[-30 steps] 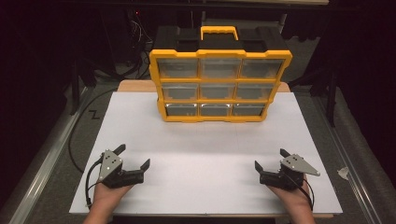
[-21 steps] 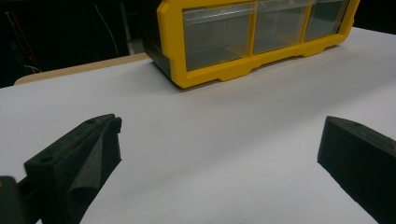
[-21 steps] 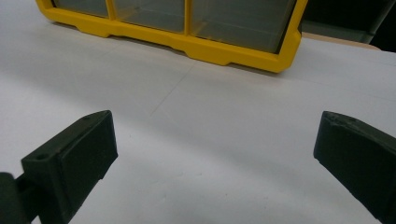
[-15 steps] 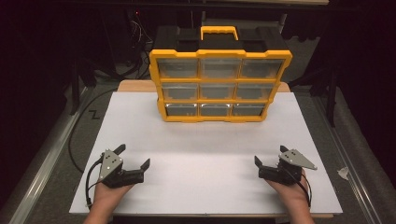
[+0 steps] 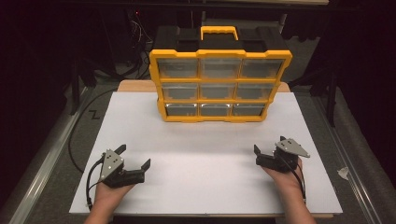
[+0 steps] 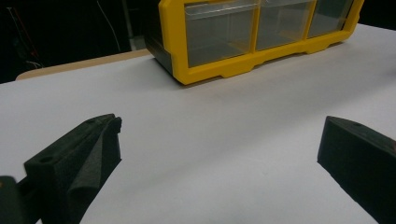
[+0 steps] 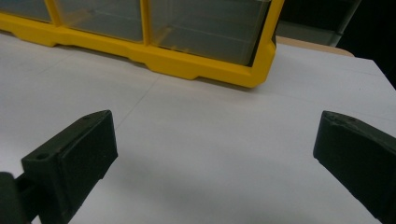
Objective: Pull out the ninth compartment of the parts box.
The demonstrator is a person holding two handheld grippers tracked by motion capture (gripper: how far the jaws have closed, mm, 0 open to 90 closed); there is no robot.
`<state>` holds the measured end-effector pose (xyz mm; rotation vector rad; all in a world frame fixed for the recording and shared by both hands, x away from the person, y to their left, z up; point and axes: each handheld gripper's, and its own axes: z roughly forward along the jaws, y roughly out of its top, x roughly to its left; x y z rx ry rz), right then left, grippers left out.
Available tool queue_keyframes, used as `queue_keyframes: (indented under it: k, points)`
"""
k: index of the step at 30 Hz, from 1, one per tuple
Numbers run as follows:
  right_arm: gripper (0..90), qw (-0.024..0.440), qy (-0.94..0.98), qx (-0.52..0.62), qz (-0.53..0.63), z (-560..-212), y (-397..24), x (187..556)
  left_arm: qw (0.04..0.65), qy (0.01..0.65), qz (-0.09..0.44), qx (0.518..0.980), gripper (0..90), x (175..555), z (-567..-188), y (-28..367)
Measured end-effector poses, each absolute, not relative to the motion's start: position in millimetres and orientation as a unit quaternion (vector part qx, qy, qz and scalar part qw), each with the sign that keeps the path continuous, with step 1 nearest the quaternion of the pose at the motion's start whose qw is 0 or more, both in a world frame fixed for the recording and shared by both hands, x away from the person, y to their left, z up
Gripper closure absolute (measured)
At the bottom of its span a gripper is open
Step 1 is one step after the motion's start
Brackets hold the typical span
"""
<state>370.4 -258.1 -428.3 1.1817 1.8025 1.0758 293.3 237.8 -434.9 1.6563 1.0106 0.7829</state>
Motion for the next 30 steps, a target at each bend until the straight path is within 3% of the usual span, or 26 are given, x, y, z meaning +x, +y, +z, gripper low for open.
queue_keyframes:
  k: [16, 30]
  points:
    - [1.6, 0.373, 0.7, 0.458, 0.401, -429.5, -245.0, 421.3, 0.488, 0.434, 0.325, 0.684, 0.2, 297.5, -437.3, 236.2]
    - [1.5, 0.384, 0.712, 0.437, 0.395, -420.2, -242.0, 407.2, 0.491, 0.439, 0.331, 0.675, 0.2, 293.6, -437.0, 239.9]
